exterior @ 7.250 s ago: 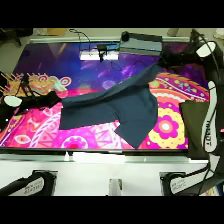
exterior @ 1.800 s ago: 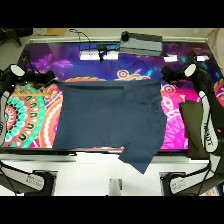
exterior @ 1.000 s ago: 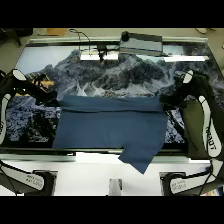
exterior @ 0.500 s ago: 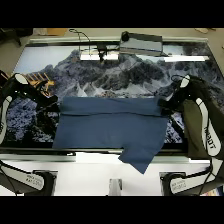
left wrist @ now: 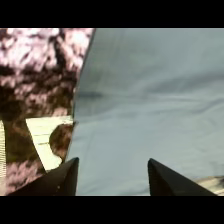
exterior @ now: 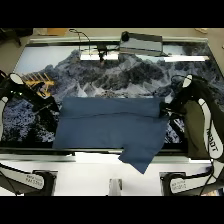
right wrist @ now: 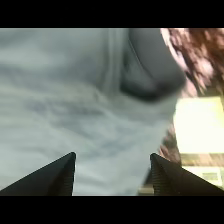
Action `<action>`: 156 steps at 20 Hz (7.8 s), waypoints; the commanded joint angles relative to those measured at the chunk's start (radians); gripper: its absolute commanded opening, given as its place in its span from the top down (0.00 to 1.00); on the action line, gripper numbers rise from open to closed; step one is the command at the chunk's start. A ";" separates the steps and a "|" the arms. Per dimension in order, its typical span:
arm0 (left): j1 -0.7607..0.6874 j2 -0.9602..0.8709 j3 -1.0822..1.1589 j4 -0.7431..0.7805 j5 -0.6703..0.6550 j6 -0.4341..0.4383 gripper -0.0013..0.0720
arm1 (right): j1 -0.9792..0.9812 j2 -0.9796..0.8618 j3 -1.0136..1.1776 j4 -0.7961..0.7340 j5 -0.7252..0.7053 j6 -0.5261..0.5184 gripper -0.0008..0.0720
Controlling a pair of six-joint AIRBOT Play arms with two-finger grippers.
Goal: Fold the shirts.
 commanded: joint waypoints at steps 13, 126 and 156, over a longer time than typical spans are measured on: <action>0.151 0.373 -0.723 0.011 0.207 0.124 0.29 | -0.073 0.415 -0.436 0.068 -0.094 -0.062 0.41; -0.642 0.163 -0.370 -0.803 0.879 0.170 0.93 | -0.073 0.603 -0.426 0.653 -0.423 -0.084 0.95; -0.172 0.814 -0.302 -0.408 0.640 0.120 0.93 | 0.619 0.437 -0.389 0.966 -1.088 -0.152 0.96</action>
